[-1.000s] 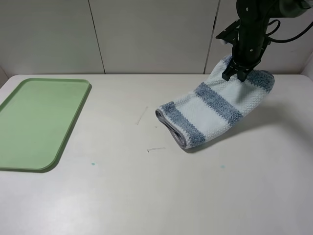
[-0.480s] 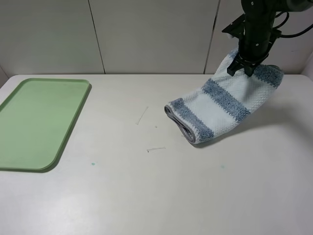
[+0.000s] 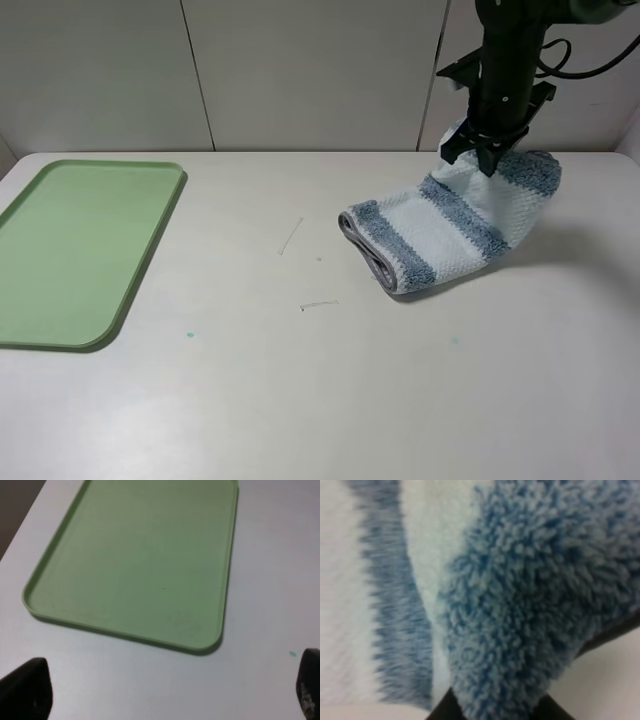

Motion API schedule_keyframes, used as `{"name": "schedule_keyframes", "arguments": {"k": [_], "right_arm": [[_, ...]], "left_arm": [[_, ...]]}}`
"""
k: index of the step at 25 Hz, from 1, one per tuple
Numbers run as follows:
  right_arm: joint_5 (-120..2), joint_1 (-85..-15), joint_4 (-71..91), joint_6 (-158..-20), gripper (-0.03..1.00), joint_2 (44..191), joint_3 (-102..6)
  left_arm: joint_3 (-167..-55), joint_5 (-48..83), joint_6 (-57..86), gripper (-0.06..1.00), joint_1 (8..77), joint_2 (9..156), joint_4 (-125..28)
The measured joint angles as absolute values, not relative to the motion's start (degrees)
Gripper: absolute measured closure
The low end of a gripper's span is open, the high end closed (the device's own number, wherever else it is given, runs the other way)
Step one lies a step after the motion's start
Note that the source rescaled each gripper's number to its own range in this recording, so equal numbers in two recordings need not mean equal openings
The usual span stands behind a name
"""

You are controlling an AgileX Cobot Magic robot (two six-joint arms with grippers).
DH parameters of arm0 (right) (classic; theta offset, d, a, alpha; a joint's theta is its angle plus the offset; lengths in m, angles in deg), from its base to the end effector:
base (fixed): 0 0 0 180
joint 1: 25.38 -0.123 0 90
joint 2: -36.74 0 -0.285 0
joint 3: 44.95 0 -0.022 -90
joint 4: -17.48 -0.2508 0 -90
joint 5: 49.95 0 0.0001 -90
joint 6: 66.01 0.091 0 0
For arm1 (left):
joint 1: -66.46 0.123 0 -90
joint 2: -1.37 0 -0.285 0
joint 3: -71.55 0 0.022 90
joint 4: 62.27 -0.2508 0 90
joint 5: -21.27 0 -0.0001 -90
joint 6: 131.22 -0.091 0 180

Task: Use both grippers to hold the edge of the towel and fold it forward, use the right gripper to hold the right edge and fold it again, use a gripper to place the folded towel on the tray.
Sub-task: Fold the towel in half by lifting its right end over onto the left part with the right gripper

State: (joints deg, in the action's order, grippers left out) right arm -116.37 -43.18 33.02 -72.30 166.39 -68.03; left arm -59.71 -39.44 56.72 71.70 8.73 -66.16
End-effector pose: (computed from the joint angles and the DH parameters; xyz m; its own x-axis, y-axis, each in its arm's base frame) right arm 0.4261 0.1133 0.2046 -0.8626 -0.4997 -0.0792 -0.4646 0.8443 -0.2671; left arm -0.0062 0.0048 0.2767 -0.4307 -0.1449 -0.8908 -0.1901 0.9794 -0.0674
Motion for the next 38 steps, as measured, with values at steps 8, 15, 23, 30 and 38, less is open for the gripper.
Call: {"name": "schedule_keyframes", "arguments": {"k": [8, 15, 23, 30, 38], "right_arm": [[-118.82, -50.12, 32.79, -66.01, 0.88, 166.39, -68.03], [-119.33, -54.94, 31.97, -62.51, 0.88, 166.39, -68.03], [-119.39, -58.09, 30.42, -61.51, 0.88, 166.39, -68.03], [-119.48, -58.16, 26.57, -60.95, 0.27, 166.39, -68.03], [-119.55, -58.32, 23.05, -60.25, -0.03, 166.32, -68.03]], "left_arm": [[-59.71, -39.39, 56.72, -0.03, 71.7, 8.73, -66.16], [-59.71, -39.39, 56.72, -0.03, 71.7, 8.73, -66.16], [-59.71, -39.39, 56.72, -0.03, 71.7, 8.73, -66.16], [-59.71, -39.39, 56.72, -0.03, 71.7, 8.73, -66.16], [-59.71, -39.39, 56.72, -0.03, 71.7, 8.73, -66.16]]}}
